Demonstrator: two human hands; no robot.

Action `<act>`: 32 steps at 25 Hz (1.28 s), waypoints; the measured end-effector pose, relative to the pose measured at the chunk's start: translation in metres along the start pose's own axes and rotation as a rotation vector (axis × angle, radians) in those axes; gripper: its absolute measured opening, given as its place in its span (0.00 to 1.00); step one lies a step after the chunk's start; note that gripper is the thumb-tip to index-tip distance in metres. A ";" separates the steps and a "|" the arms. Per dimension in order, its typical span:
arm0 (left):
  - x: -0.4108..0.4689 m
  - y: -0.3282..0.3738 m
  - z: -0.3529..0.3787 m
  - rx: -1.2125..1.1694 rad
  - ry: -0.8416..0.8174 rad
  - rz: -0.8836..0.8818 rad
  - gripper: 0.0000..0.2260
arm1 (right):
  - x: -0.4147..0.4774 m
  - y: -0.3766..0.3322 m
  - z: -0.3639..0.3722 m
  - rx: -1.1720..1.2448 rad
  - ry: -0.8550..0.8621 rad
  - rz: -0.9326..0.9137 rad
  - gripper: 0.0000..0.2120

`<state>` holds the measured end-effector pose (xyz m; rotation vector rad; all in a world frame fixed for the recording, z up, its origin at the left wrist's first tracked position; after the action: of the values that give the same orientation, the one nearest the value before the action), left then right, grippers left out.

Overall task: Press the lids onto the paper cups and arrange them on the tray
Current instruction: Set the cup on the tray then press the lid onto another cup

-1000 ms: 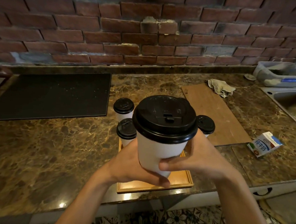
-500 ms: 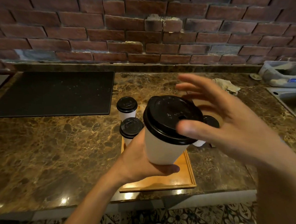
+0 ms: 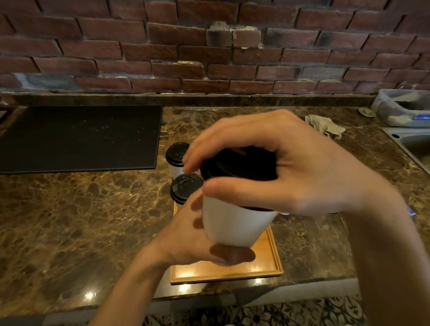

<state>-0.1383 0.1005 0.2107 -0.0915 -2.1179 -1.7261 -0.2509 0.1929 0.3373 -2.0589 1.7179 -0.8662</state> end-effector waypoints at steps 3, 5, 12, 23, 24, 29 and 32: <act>0.004 -0.003 0.007 0.019 0.312 0.005 0.31 | 0.008 -0.002 0.012 -0.258 0.236 0.264 0.17; 0.010 -0.004 0.012 0.057 0.491 -0.020 0.35 | 0.014 -0.003 0.027 -0.428 0.416 0.466 0.21; 0.018 0.000 -0.025 0.043 0.144 -0.042 0.38 | 0.018 0.014 -0.007 0.144 0.089 0.035 0.14; 0.030 -0.006 0.003 0.030 0.587 -0.035 0.40 | 0.043 0.012 0.013 -0.423 0.468 0.389 0.17; 0.029 -0.005 -0.003 0.022 0.532 -0.035 0.40 | 0.041 0.012 0.005 -0.349 0.395 0.310 0.17; 0.025 -0.006 -0.025 -0.089 0.114 -0.084 0.36 | 0.030 0.020 -0.017 0.159 0.085 0.019 0.12; 0.026 -0.009 -0.018 -0.088 0.160 -0.074 0.38 | 0.032 0.021 -0.012 0.135 0.136 0.011 0.11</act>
<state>-0.1597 0.0762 0.2141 0.0987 -1.9533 -1.8051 -0.2719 0.1585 0.3417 -1.9415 1.6860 -1.1096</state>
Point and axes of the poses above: each hand's wrist, its own x-axis towards the middle knuckle, its own z-axis out of the palm, y = z × x, the point moved 1 cm from there along x, towards the middle knuckle, and after that the axes turned 2 degrees about z, right-handed, at the moved point
